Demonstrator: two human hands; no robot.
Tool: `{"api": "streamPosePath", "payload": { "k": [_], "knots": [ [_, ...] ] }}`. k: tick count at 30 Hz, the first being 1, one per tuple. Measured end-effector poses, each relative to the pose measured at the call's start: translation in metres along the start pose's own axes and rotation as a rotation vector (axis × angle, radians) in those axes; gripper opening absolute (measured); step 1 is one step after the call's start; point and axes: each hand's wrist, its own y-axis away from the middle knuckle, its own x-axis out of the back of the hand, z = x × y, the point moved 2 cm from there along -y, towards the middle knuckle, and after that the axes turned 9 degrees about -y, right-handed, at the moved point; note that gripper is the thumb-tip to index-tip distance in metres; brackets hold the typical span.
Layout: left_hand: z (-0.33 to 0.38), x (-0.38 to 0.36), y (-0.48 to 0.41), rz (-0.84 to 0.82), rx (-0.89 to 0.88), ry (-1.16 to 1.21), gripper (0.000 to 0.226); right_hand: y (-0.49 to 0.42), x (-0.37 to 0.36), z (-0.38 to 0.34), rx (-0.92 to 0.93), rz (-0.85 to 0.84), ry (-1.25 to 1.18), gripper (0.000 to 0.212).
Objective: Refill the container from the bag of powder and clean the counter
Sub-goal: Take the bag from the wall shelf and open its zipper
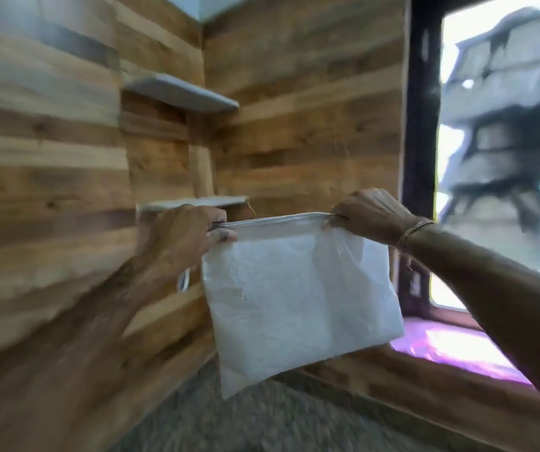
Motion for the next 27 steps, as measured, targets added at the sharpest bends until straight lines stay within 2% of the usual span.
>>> {"api": "streamPosePath", "payload": {
  "k": [3, 7, 10, 12, 15, 21, 25, 27],
  "knots": [
    [0.057, -0.005, 0.065, -0.13, -0.08, 0.11, 0.032, 0.089, -0.033, 0.008, -0.021, -0.108, -0.058, 0.044],
    [0.12, -0.036, 0.163, -0.247, -0.168, 0.229, 0.048, 0.202, -0.069, 0.002, -0.05, -0.29, -0.175, 0.032],
    [0.148, -0.059, 0.228, -0.301, -0.246, 0.297, 0.05, 0.267, -0.099, -0.001, -0.117, -0.393, -0.217, 0.035],
    [0.162, -0.07, 0.269, -0.329, -0.274, 0.231, 0.051, 0.3, -0.118, -0.003, -0.154, -0.452, -0.231, 0.038],
    [0.183, -0.068, 0.321, -0.318, -0.324, 0.071, 0.047, 0.338, -0.135, -0.009, -0.207, -0.513, -0.32, 0.027],
    [0.19, -0.081, 0.4, -0.465, -0.281, 0.043, 0.042, 0.393, -0.171, -0.04, -0.241, -0.592, -0.38, 0.027],
    [0.181, -0.084, 0.414, -0.444, -0.201, 0.09, 0.04, 0.406, -0.18, -0.041, -0.289, -0.5, -0.391, 0.028],
    [0.173, -0.086, 0.415, -0.505, -0.089, 0.126, 0.039, 0.41, -0.181, -0.038, -0.301, -0.485, -0.41, 0.023]
  ]
}}
